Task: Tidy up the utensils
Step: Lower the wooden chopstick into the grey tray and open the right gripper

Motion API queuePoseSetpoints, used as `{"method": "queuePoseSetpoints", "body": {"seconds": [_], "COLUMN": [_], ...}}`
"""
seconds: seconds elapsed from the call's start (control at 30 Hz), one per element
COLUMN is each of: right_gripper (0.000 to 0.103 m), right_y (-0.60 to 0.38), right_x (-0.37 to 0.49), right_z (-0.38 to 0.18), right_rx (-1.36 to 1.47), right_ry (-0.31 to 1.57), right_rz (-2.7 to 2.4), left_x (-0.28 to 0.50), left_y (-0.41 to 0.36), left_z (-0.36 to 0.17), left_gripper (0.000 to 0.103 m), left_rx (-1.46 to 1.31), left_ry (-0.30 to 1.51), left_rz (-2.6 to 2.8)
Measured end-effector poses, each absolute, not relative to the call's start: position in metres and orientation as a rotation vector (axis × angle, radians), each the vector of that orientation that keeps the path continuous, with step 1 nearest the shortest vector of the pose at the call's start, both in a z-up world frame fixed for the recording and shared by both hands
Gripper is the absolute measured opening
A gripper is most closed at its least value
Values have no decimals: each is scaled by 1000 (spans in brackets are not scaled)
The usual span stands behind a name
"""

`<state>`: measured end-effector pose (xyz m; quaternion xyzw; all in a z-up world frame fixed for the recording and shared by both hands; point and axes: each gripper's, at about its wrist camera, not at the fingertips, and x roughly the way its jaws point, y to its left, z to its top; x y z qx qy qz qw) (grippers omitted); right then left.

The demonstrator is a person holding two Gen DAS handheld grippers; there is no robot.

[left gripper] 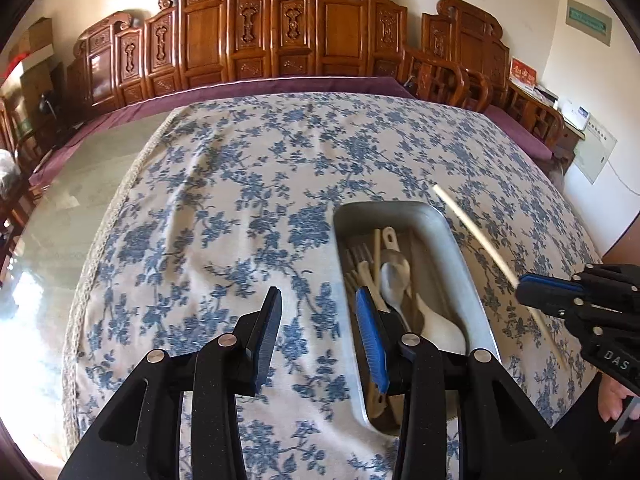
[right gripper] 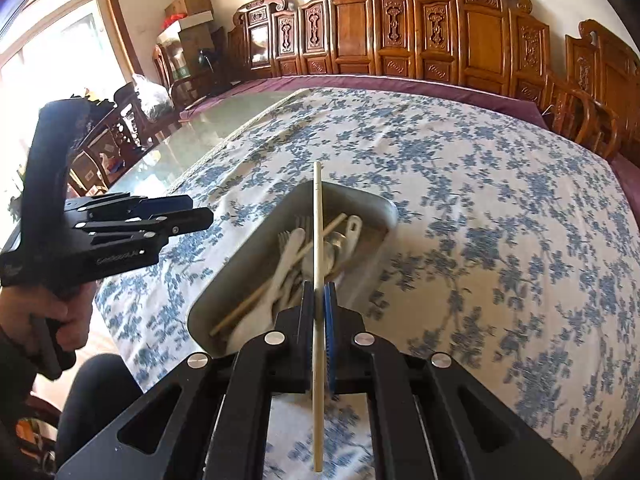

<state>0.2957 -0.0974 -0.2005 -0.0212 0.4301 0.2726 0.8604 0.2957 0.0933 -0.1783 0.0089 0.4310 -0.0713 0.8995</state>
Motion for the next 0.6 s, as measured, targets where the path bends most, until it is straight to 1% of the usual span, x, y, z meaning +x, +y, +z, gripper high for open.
{"method": "queuePoseSetpoints", "body": {"seconds": [0.2,0.33,0.6], "right_gripper": [6,6,6], "right_y": [-77,-65,-54], "right_x": [311,320,334], "right_z": [-203,-204,-218], "right_rx": [12,36,65], "right_ry": [933,946,983], "right_rz": [582,575,534], "left_x": [292,289,287], "left_y": [106,113,124], "left_z": [-177,-177,-182], "left_gripper": [37,42,42], "left_rx": [7,0,-17], "left_ry": [883,875,880], "left_rz": [-145,-137,-127]}}
